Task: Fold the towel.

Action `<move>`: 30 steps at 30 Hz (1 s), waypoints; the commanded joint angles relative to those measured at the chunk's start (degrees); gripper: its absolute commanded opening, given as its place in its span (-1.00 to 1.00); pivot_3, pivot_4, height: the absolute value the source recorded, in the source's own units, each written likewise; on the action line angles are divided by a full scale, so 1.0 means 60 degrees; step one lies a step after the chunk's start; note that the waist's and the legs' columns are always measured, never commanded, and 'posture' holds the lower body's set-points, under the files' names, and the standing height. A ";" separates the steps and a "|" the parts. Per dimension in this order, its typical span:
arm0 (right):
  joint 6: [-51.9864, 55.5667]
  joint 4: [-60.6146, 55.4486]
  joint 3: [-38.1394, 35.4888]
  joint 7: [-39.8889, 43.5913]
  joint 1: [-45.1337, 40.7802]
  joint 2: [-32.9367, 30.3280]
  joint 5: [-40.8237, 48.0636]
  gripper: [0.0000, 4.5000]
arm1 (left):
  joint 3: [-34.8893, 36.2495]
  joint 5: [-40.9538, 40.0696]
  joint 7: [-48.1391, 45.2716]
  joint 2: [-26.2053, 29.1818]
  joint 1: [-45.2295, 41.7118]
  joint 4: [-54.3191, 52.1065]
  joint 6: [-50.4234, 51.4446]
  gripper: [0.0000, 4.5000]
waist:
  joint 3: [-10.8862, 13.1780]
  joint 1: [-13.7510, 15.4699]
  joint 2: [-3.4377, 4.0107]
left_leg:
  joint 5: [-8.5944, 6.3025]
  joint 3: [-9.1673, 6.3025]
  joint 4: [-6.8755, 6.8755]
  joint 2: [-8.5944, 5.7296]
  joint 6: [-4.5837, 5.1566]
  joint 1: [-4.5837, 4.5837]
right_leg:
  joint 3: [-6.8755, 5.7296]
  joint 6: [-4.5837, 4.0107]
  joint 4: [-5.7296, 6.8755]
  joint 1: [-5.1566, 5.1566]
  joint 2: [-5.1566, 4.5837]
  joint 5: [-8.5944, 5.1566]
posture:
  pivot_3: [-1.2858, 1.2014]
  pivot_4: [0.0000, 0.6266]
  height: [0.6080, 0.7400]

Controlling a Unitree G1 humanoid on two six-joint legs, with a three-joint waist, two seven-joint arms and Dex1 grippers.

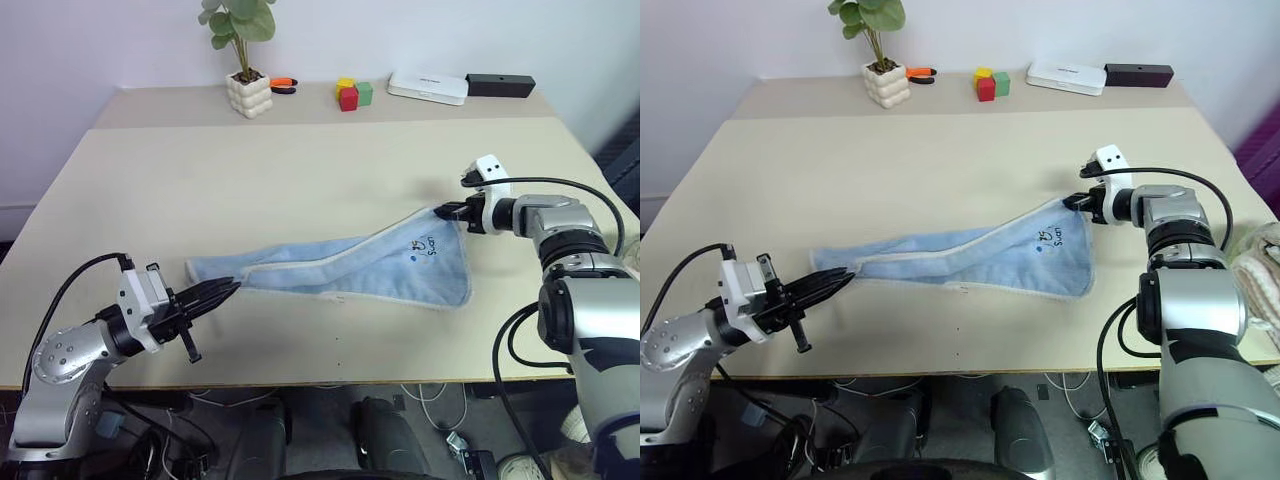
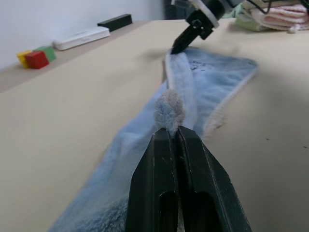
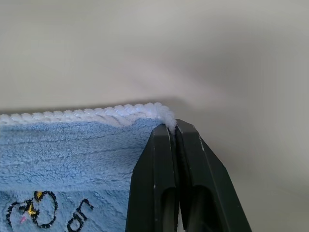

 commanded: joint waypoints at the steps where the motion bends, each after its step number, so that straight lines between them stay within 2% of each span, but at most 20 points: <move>1: -0.0183 -0.0567 -0.0487 0.0162 -0.0407 -0.0409 0.0442 -0.99 | 0.0415 0.0131 0.0703 0.0090 -0.0558 0.0599 0.0339 -1.00 | 0.0000 -0.0008 0.0000 | 0.0000 0.0000 0.0000 0.0000 0.0000 0.0000 | 0.0000 0.0000 0.0000 0.0000 0.0000 0.0000 | 0.03 -0.52 1.00; 7: -0.0149 -0.1182 -0.1016 0.0645 -0.0131 -0.0667 0.1013 -0.99 | 0.0809 0.0200 0.1759 0.0013 -0.1492 0.1595 0.0783 -1.00 | 0.0000 -0.0035 0.0000 | 0.0000 0.0000 -0.0004 0.0001 0.0001 -0.0001 | 0.0000 0.0005 0.0002 -0.0007 0.0003 0.0002 | 0.03 -0.52 1.00; 13: -0.0518 -0.1550 -0.1471 -0.0075 -0.0373 0.0008 0.1541 -0.99 | 0.0564 0.1087 0.2865 0.0142 -0.3839 0.3897 0.0918 -1.00 | 0.0000 -0.0015 -0.0003 | 0.0001 -0.0009 0.0005 0.0001 -0.0001 0.0000 | -0.0003 0.0009 0.0009 -0.0002 0.0014 0.0005 | 0.03 -0.52 1.00; 15: -0.1134 -0.1287 -0.1818 -0.1289 -0.0890 0.0619 0.1772 -0.99 | 0.0287 0.1750 0.3272 0.0050 -0.5560 0.5854 0.0215 -1.00 | 0.0001 -0.0016 -0.0001 | 0.0001 -0.0007 0.0004 0.0001 -0.0001 0.0001 | -0.0002 0.0013 0.0009 -0.0001 0.0013 0.0007 | 0.03 -0.52 1.00; 16: -0.1697 -0.1009 -0.2008 -0.2378 -0.1273 0.1020 0.1813 -0.99 | -0.0006 0.2399 0.3591 0.0156 -0.7027 0.7485 -0.0533 -1.00 | 0.0004 -0.0012 -0.0004 | 0.0001 -0.0009 0.0004 0.0000 -0.0002 -0.0008 | -0.0003 0.0016 0.0012 -0.0013 0.0014 0.0009 | 0.03 -0.52 1.00; 19: -0.3140 -0.0458 -0.2290 -0.4518 -0.2036 0.1614 0.1671 -0.99 | -0.0366 0.3535 0.4640 0.0670 -1.0637 1.1217 -0.1921 -1.00 | 0.0032 -0.0009 -0.0052 | 0.0035 -0.0031 0.0006 0.0001 -0.0053 -0.0041 | -0.0013 0.0012 0.0045 -0.0061 0.0028 0.0033 | 0.03 -0.52 1.00; 20: -0.3519 -0.0373 -0.2283 -0.4935 -0.2221 0.1638 0.1553 -0.99 | -0.0373 0.3754 0.5055 0.0866 -1.1538 1.2058 -0.2263 -1.00 | 0.0044 -0.0008 -0.0076 | 0.0044 -0.0038 0.0006 0.0001 -0.0068 -0.0057 | -0.0019 0.0017 0.0045 -0.0071 0.0028 0.0039 | 0.03 -0.52 1.00; 22: -0.4003 -0.0307 -0.2451 -0.4861 -0.2562 0.1656 0.1710 -0.99 | -0.0603 0.4238 0.5532 0.1203 -1.2714 1.3223 -0.2947 -1.00 | 0.0040 -0.0048 -0.0081 | 0.0054 -0.0043 0.0011 -0.0002 -0.0085 -0.0150 | -0.0021 0.0038 0.0033 -0.0151 0.0023 0.0056 | 0.03 -0.52 1.00; 24: -0.4142 -0.0321 -0.2622 -0.4523 -0.2820 0.1575 0.1939 -0.99 | -0.0629 0.4290 0.5294 0.1383 -1.3407 1.3714 -0.3425 -1.00 | 0.0033 -0.0082 -0.0072 | 0.0073 -0.0002 -0.0006 -0.0021 -0.0120 -0.0174 | -0.0012 0.0054 0.0016 -0.0174 -0.0019 0.0060 | 0.03 -0.52 1.00; 26: -0.4212 -0.0443 -0.2620 -0.4081 -0.2864 0.1462 0.1995 -0.99 | -0.0584 0.4066 0.4002 0.1540 -1.3538 1.3680 -0.3951 -1.00 | 0.0033 -0.0104 -0.0071 | 0.0071 0.0057 -0.0040 -0.0033 -0.0118 -0.0175 | -0.0013 0.0072 -0.0005 -0.0176 -0.0055 0.0049 | 0.03 -0.52 1.00; 28: -0.4071 -0.0670 -0.2661 -0.3348 -0.2698 0.1429 0.2200 -0.99 | -0.0365 0.3504 0.2411 0.1603 -1.3106 1.3312 -0.3976 -1.00 | 0.0034 -0.0156 -0.0070 | 0.0063 0.0125 -0.0044 -0.0022 -0.0105 -0.0182 | -0.0013 0.0083 -0.0009 -0.0181 -0.0067 0.0043 | 0.03 -0.52 1.00; 30: -0.3977 -0.0993 -0.2546 -0.2724 -0.2324 0.1478 0.2263 -0.99 | -0.0213 0.3209 0.1745 0.1663 -1.2311 1.2804 -0.4235 -1.00 | 0.0035 -0.0223 -0.0071 | 0.0062 0.0143 -0.0041 -0.0014 -0.0102 -0.0187 | -0.0011 0.0084 -0.0010 -0.0184 -0.0066 0.0042 | 0.03 -0.52 1.00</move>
